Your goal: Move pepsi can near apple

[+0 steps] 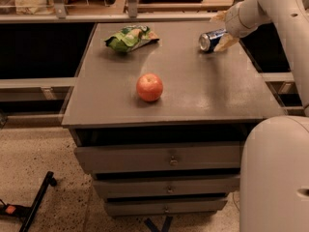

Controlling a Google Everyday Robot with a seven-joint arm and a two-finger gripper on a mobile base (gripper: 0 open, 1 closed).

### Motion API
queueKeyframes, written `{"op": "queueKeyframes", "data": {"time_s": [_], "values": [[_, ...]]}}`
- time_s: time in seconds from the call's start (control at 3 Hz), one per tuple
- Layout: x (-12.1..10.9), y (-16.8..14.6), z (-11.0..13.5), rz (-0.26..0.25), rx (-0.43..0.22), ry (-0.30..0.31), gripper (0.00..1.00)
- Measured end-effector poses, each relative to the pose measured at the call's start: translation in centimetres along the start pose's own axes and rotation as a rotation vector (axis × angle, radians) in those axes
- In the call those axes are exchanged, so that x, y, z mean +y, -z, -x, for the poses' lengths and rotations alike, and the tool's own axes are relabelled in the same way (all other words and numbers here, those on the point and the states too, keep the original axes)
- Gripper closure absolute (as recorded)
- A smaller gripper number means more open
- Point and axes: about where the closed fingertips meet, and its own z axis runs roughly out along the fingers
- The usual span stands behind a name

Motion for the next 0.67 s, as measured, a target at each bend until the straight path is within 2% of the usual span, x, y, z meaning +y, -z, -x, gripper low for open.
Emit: {"op": "queueKeyframes", "data": {"time_s": [0.33, 0.67], "values": [[0.1, -0.5, -0.4, -0.002, 0.010, 0.002, 0.37], [0.2, -2.3, -0.8, -0.009, 0.031, 0.024, 0.38]]}}
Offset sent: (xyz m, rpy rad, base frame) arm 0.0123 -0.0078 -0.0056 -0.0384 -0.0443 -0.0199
